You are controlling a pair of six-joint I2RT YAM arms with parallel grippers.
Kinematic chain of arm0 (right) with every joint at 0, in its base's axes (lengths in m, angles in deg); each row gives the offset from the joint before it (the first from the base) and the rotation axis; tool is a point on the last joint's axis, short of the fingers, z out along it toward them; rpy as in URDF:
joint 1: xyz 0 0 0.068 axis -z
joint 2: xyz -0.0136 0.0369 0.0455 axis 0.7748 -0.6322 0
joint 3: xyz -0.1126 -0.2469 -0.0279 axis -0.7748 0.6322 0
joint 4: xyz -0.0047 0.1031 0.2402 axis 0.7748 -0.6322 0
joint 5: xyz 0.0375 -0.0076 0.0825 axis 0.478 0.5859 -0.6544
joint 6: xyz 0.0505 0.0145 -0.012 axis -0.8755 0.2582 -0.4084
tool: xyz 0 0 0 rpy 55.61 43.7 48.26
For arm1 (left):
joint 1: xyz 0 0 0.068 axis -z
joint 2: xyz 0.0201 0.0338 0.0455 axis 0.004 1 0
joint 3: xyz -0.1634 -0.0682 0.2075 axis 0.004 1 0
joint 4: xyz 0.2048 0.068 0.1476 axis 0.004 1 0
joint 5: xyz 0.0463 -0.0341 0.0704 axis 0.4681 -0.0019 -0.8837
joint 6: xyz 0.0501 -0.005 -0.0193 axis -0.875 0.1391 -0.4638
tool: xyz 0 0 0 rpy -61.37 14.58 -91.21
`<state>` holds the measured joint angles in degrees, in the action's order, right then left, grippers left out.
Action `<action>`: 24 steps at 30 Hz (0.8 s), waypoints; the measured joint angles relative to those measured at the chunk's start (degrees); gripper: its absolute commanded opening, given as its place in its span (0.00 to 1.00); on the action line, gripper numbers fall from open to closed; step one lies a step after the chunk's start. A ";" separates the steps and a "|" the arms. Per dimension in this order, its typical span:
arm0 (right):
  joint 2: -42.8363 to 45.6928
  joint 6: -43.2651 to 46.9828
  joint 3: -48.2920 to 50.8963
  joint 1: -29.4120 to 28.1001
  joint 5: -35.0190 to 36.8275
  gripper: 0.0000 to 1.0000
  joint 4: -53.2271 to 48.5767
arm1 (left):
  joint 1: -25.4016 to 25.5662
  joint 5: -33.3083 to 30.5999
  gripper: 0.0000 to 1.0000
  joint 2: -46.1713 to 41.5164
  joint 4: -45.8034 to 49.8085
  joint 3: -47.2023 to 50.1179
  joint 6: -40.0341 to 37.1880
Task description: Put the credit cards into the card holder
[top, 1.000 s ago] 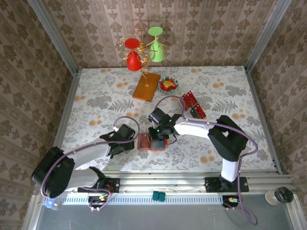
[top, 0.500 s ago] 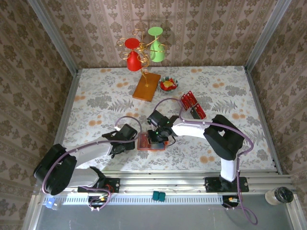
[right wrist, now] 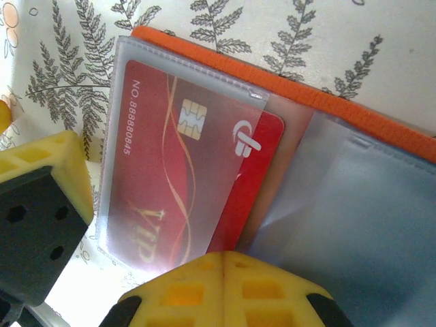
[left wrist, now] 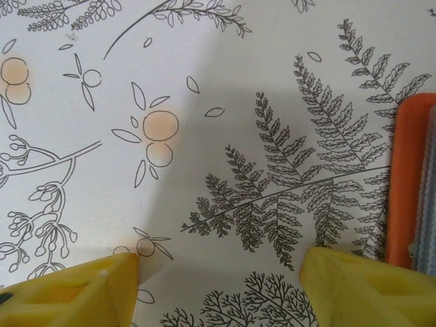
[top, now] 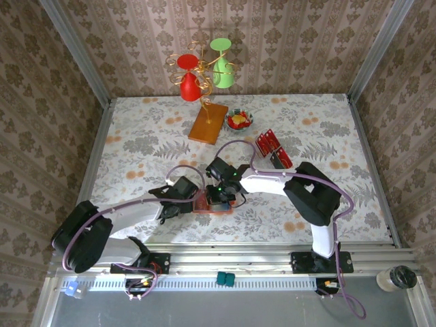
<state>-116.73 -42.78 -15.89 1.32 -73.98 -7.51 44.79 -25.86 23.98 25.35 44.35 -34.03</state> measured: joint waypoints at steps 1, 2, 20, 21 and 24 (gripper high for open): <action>-0.09 -0.04 -0.11 0.00 -0.17 0.00 0.04 | 0.02 -0.02 0.67 0.09 -0.11 0.00 0.00; -0.11 -0.15 -0.17 0.00 -0.35 0.00 0.09 | 0.02 -0.02 0.67 0.11 -0.13 -0.02 0.00; -1.64 -1.84 -1.16 -0.11 -3.08 0.00 1.60 | 1.09 -1.27 0.67 0.66 -0.94 -0.04 0.39; -1.62 -1.90 -1.16 -0.11 -3.08 0.00 1.62 | 1.09 -1.29 0.67 0.68 -1.01 -0.04 0.39; -1.62 -1.92 -1.16 -0.09 -3.10 0.00 1.62 | 1.09 -1.29 0.67 0.68 -1.05 -0.04 0.39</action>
<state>-118.34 -44.70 -17.05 1.23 -77.08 -5.89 45.88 -27.15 24.66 24.30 44.31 -33.63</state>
